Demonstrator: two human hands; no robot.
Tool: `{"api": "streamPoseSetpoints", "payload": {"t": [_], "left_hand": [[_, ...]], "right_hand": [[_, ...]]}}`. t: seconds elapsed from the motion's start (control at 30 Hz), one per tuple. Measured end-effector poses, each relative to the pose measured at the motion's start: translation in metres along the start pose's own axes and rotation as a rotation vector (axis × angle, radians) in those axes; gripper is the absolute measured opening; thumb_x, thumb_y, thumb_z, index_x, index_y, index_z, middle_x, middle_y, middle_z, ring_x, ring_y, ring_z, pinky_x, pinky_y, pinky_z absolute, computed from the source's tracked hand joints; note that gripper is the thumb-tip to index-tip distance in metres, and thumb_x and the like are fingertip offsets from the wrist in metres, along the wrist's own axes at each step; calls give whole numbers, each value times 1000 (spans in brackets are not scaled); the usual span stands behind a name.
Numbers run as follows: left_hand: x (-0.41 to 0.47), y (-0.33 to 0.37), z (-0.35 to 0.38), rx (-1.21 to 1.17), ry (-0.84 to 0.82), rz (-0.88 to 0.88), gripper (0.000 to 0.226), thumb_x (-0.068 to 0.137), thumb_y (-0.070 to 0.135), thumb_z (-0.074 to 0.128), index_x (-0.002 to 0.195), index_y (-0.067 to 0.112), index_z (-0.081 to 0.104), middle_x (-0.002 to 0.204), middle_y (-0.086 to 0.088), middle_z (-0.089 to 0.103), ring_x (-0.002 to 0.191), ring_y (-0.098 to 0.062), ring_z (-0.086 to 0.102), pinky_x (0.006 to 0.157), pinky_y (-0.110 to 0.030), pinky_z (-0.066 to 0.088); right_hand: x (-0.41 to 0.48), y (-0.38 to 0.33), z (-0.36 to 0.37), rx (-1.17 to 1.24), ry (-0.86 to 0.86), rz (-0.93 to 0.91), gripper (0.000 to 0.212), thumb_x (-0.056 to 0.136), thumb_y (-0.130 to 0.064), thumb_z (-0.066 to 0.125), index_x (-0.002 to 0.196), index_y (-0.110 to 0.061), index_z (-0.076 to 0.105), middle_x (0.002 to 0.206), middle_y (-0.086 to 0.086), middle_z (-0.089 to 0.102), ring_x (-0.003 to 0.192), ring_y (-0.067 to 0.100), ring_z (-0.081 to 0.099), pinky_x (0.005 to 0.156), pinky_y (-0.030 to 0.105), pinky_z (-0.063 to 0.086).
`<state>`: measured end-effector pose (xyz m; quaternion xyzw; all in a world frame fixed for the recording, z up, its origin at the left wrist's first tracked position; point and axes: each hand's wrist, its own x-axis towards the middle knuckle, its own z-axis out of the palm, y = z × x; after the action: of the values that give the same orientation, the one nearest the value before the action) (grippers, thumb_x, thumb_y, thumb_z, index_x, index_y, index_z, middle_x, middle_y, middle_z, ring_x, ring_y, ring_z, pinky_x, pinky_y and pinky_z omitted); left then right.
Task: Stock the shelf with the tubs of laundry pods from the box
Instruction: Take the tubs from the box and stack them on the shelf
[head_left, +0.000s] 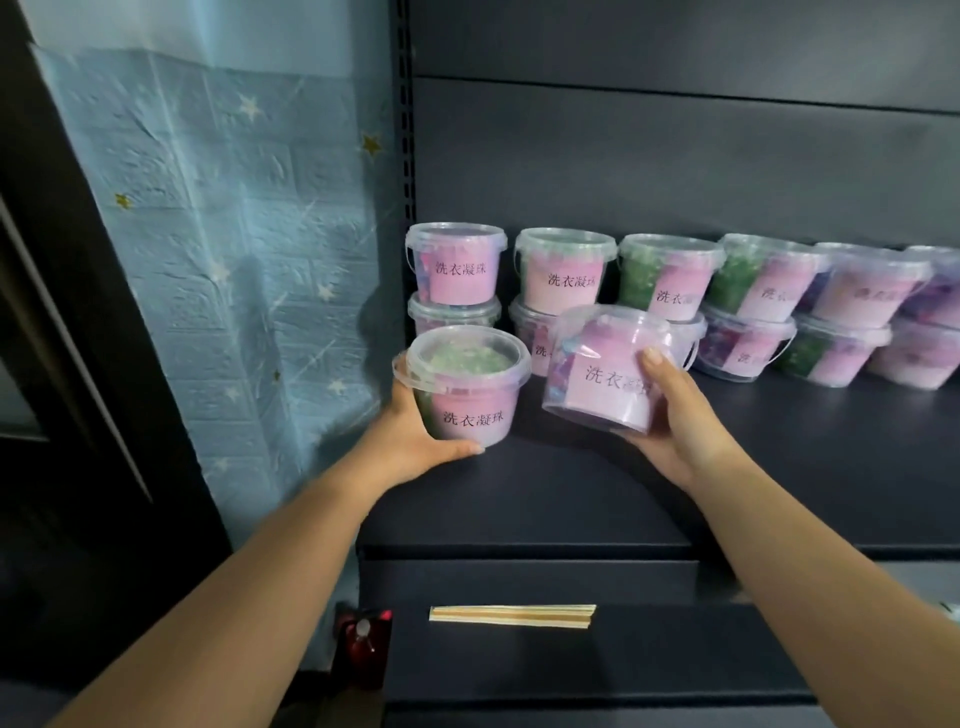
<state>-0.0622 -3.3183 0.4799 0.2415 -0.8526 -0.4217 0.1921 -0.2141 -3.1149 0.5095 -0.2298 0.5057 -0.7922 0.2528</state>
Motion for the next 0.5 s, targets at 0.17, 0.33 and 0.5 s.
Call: {"api": "streamPoseSetpoints", "payload": {"t": [0.17, 0.33, 0.5], "left_hand": [[-3, -5, -4, -131, 62, -13, 94, 63, 30, 82, 139, 19, 29, 134, 3, 49, 117, -11, 48, 99, -25, 38], [-8, -6, -6, -162, -2, 20, 85, 66, 25, 81, 136, 24, 33, 120, 12, 52, 110, -5, 50, 93, -20, 38], [-8, -8, -5, -186, 3, 32, 89, 67, 23, 81, 139, 26, 29, 130, 9, 49, 117, -7, 47, 97, -21, 36]], "right_hand": [[21, -27, 61, 39, -43, -214, 108, 35, -52, 88, 127, -15, 45, 124, 8, 60, 110, 22, 62, 89, 51, 51], [38, -23, 99, -189, -124, -273, 99, 37, -50, 87, 120, -27, 40, 117, 1, 57, 107, 15, 59, 89, 39, 52], [41, 9, 96, -357, -290, -283, 82, 60, -27, 77, 128, -38, 32, 123, -15, 52, 108, -7, 53, 81, 13, 50]]}}
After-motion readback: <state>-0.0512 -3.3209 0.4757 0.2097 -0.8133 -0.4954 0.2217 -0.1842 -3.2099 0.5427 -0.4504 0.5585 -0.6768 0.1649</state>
